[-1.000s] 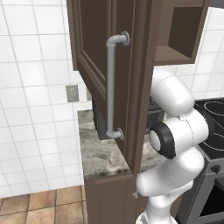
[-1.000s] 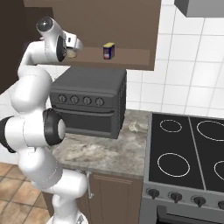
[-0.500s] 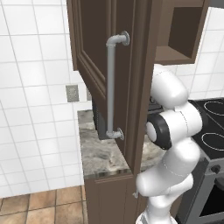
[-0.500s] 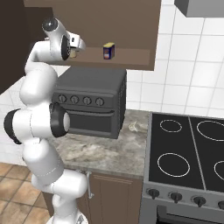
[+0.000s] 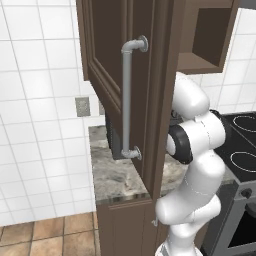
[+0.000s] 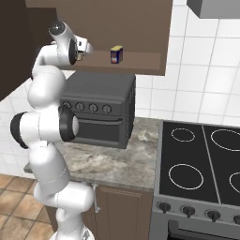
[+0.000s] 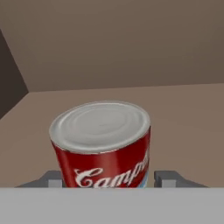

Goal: Restock the canned food cabinet by taking the new fresh canned food from the counter and placing it in the cabinet. Then, take the old canned food from the cabinet and place it on the counter.

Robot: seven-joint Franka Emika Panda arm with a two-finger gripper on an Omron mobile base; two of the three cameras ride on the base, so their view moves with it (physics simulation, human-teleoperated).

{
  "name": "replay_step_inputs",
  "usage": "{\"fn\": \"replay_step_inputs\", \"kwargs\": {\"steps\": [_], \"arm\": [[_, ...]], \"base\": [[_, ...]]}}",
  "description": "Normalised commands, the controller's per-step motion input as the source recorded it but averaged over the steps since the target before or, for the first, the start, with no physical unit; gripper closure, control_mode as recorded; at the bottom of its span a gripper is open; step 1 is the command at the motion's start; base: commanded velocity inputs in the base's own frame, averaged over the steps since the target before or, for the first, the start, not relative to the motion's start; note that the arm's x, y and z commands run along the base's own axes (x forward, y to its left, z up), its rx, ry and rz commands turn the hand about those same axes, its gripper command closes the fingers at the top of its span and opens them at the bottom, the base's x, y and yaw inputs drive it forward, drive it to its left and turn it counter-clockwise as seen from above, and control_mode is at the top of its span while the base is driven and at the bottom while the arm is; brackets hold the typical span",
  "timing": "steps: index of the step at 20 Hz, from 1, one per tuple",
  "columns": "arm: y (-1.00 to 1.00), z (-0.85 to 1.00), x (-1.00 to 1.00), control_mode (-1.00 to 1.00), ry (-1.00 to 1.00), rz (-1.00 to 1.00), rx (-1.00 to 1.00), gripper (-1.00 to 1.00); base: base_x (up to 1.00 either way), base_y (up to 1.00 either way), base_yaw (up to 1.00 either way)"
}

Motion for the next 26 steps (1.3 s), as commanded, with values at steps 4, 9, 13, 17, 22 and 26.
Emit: {"fn": "replay_step_inputs", "kwargs": {"steps": [4, 9, 13, 17, 22, 26], "arm": [[0.04, -0.01, 0.04, -1.0, 0.0, 0.0, -0.02, 1.0], [0.0, 0.02, -0.6, -1.0, -0.06, 0.0, 0.0, 1.0], [-0.06, 0.16, -1.0, -1.0, -0.14, 0.0, 0.04, 1.0], [-0.22, 0.03, -1.0, -1.0, -0.1, 0.03, 0.09, 1.0], [-0.44, 0.0, -1.0, -1.0, -0.01, 0.03, 0.15, 1.0], [-0.69, 0.0, -1.0, -1.0, 0.03, 0.04, 0.1, 1.0]], "base": [[0.0, 0.0, 0.0], [0.0, 0.0, 0.0], [0.0, 0.0, 0.0], [0.0, 0.0, 0.0], [0.0, 0.0, 0.0], [0.0, 0.0, 0.0]]}}
